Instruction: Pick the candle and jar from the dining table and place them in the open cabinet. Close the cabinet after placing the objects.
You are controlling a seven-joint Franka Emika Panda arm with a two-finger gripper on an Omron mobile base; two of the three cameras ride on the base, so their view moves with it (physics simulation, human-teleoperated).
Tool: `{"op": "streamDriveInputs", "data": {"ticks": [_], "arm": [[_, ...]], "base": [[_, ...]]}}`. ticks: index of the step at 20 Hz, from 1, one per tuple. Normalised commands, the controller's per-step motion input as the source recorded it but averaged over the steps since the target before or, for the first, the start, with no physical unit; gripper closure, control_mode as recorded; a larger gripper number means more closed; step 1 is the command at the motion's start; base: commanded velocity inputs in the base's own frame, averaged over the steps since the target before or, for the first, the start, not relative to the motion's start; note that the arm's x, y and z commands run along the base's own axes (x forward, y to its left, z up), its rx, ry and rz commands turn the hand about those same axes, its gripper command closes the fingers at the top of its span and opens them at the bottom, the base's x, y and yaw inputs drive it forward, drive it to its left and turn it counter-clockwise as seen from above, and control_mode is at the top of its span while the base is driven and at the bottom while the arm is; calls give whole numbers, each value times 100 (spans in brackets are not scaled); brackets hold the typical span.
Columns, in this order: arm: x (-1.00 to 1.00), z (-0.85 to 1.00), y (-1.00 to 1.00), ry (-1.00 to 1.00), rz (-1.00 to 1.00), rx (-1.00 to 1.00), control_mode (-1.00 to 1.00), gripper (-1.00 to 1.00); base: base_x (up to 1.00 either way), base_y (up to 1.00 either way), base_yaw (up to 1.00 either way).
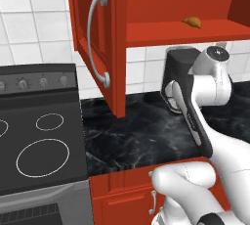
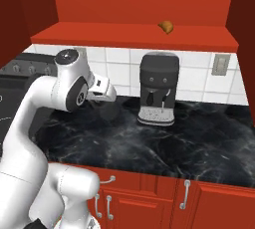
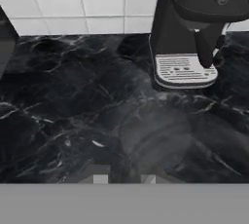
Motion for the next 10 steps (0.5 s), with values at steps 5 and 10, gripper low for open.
{"op": "streamDriveInputs", "data": {"ticks": [5,10], "arm": [[-37,28,0,-18,34,-11,-100,100],[-45,32,0,-18,33,-23,-100,100]], "base": [[0,0,0],[0,0,0]]}}
